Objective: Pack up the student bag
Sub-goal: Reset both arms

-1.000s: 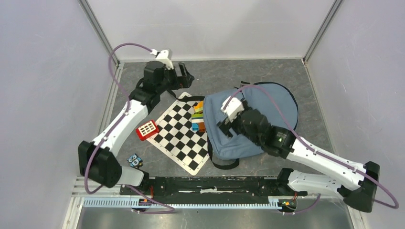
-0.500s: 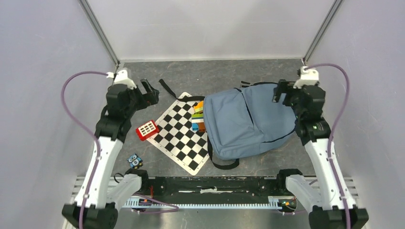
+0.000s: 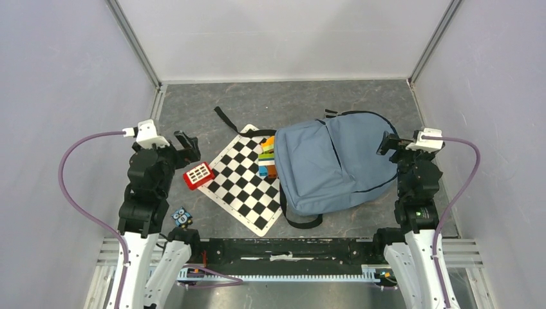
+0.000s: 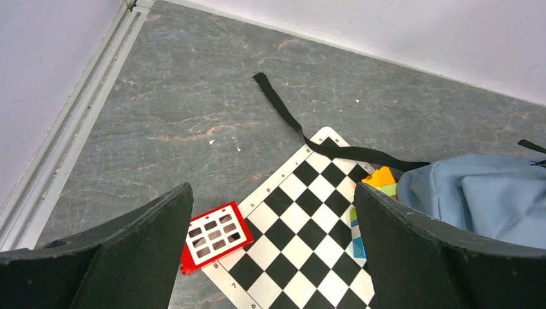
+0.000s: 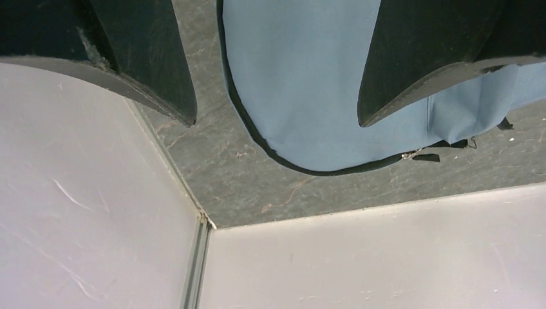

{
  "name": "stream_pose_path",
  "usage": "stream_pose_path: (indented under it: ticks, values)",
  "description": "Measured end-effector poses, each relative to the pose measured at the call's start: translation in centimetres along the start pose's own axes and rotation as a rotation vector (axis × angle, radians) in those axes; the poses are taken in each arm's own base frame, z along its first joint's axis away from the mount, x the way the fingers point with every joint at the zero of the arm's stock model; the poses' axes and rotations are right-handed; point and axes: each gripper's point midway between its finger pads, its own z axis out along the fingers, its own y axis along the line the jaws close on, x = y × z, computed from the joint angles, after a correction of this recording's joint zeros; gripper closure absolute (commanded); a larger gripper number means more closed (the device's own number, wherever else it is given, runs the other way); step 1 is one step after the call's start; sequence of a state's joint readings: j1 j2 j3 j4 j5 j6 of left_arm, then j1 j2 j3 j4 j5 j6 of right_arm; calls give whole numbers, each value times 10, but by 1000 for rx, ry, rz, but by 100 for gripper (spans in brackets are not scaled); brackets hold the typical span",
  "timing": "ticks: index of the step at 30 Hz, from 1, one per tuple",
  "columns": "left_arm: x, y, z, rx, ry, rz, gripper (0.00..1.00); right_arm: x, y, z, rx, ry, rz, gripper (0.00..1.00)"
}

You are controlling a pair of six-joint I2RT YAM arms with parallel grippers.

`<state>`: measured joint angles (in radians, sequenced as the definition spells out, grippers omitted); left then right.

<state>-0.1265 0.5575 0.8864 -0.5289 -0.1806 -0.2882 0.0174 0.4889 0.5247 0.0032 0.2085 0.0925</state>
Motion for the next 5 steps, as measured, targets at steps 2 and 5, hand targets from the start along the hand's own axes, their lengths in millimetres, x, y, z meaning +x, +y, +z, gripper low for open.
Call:
stream_pose_path:
  ticks: [2, 5]
  values:
    - [3, 2, 1, -10, 7, 4, 0, -5, -2, 1, 6, -21, -13, 2]
    - [5, 5, 2, -23, 9, 9, 0, -10, -4, 2, 14, -39, -32, 2]
